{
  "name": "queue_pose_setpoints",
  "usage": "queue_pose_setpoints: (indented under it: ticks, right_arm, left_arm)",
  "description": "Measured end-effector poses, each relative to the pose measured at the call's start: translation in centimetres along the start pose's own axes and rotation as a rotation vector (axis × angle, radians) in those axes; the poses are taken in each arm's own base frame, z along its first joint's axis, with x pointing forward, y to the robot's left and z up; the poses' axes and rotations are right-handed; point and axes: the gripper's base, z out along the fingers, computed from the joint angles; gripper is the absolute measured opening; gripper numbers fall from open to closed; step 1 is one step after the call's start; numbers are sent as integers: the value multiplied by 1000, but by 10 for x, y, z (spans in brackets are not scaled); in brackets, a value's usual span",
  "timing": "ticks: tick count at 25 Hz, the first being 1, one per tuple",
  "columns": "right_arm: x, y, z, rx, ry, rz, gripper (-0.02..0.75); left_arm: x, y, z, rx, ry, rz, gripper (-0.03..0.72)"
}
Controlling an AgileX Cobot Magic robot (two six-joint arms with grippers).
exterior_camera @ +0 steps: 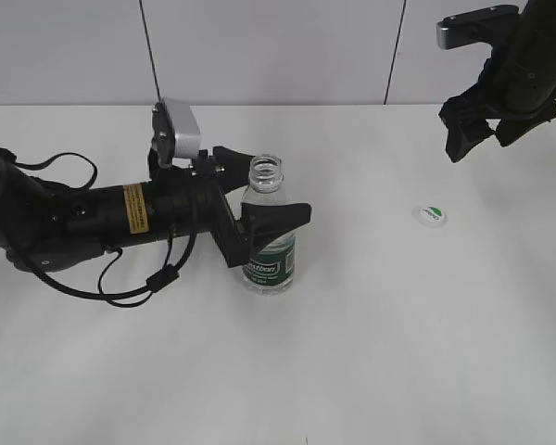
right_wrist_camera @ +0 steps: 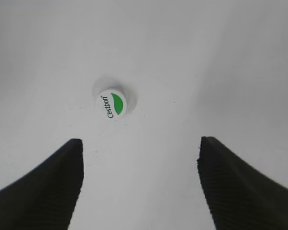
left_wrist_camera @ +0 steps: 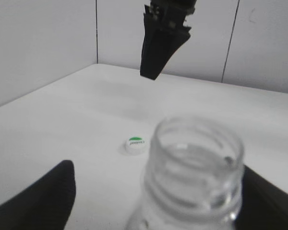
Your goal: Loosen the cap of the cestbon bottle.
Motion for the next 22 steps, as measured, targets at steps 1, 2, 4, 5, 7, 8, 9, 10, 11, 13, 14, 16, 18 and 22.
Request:
queue_pose_setpoints:
  ticks: [1, 2, 4, 5, 7, 8, 9, 10, 11, 13, 14, 16, 18, 22]
  right_arm:
    - [0, 0, 0, 0, 0, 0, 566]
    - [0, 0, 0, 0, 0, 0, 565]
    - [0, 0, 0, 0, 0, 0, 565]
    - [0, 0, 0, 0, 0, 0, 565]
    - [0, 0, 0, 0, 1, 0, 565]
    - [0, 0, 0, 0, 1, 0, 565]
    - [0, 0, 0, 0, 2, 0, 565]
    - [0, 0, 0, -1, 3, 0, 565]
    - [0, 0, 0, -1, 4, 0, 565]
    - [1, 0, 0, -3, 11, 0, 565]
    - [1, 0, 0, -5, 15, 1, 565]
    - [2, 1, 0, -13, 25, 4, 565]
    - [3, 1, 0, -15, 35, 4, 565]
    - [6, 2, -1, -24, 68, 4, 564]
  left_arm:
    - [-6, 0, -1, -1, -11, 1, 569]
    - [-13, -1, -1, -1, -22, 2, 569]
    - [-25, -2, -3, -2, -44, 7, 569]
    - [-32, -3, -4, -2, -56, 13, 570]
    - [-44, -4, -6, -2, -77, 25, 570]
    - [-51, -5, -7, -2, -89, 30, 571]
    - [-59, -7, -8, -1, -102, 34, 571]
    - [-66, -8, -10, 0, -115, 33, 571]
    - [-72, -9, -11, 2, -126, 27, 571]
    - [-88, -13, -15, -1, -145, 36, 571]
    - [-94, -14, -17, -6, -149, 40, 571]
    - [-109, -16, -21, -33, -144, 49, 571]
    - [-122, -17, -26, -82, -116, 39, 571]
    - [-145, -15, -43, -269, -25, -11, 571]
